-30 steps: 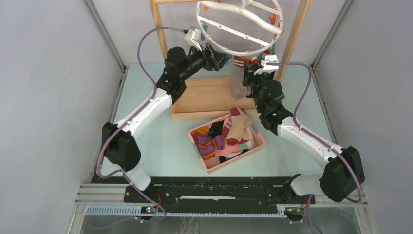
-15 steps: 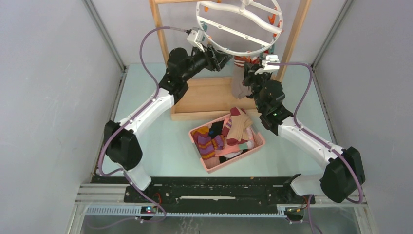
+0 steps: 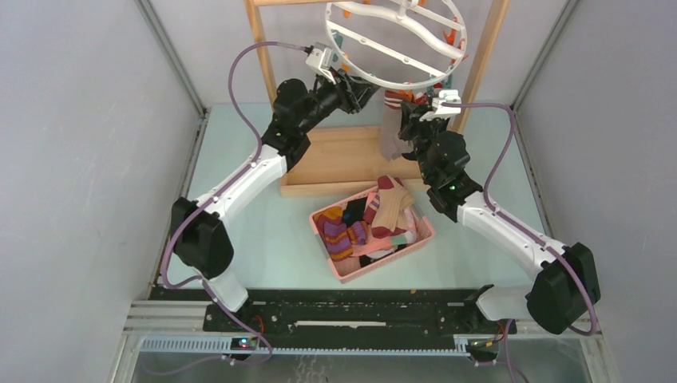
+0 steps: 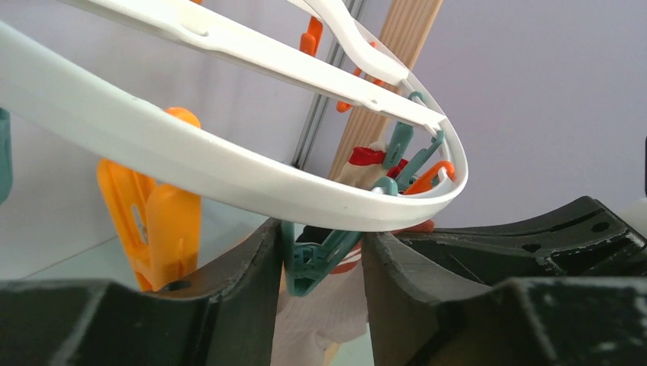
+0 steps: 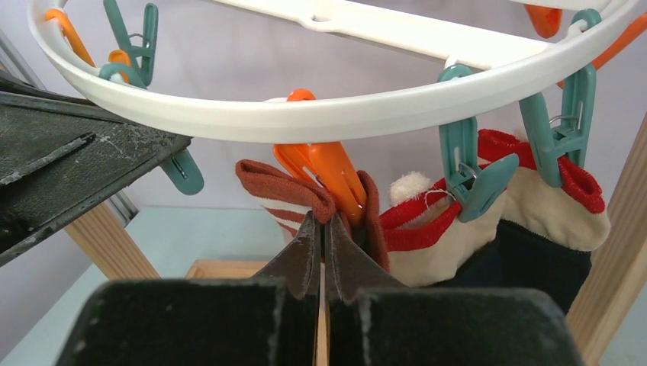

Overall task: Clip the socks to the hanger
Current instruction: Open the clamp at the hanger.

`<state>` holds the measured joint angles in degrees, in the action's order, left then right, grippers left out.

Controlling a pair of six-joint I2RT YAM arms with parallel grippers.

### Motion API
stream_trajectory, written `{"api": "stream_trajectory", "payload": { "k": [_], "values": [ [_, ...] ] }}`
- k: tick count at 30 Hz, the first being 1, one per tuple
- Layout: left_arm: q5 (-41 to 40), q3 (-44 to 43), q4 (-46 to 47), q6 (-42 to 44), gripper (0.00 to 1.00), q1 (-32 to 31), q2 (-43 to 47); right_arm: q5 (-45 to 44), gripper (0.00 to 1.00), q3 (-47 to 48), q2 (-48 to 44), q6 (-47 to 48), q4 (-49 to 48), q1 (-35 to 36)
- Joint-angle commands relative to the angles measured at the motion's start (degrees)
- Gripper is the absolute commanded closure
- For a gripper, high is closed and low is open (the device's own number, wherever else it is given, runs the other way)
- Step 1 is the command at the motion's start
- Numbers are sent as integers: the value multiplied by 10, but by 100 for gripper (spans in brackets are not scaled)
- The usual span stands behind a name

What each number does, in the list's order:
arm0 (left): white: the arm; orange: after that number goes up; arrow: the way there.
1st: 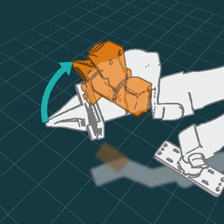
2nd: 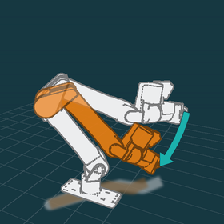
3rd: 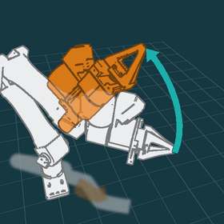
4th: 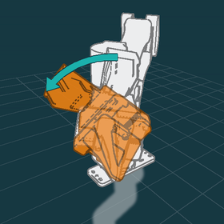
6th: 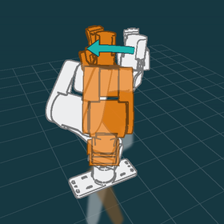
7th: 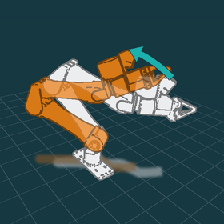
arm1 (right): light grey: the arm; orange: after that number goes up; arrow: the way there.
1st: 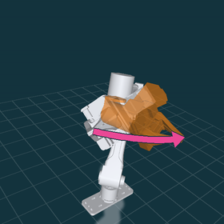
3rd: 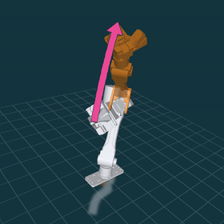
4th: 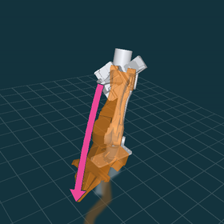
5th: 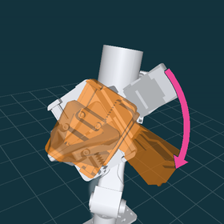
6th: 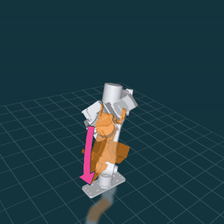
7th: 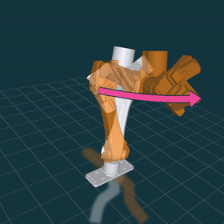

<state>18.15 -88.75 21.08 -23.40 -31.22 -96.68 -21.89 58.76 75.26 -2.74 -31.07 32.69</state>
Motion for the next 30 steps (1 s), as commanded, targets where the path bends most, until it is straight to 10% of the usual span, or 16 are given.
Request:
{"api": "stream_trajectory", "payload": {
  "k": [1, 18, 24, 30],
  "values": [
    [-10, -16, 39, 9, 56, -4, 4, 1, 100, 0, -24, -9, -3, -4],
    [-57, -22, 7, 6, 99, -15, 23, 80, 100, -34, -75, -2, 54, -10],
    [-64, -24, -2, 2, 99, -17, 29, 120, 100, -41, -84, 7, 76, -10],
    [-66, -25, -6, -3, 77, -17, 29, 108, 100, -28, -63, 5, 62, -10]
  ]
}}
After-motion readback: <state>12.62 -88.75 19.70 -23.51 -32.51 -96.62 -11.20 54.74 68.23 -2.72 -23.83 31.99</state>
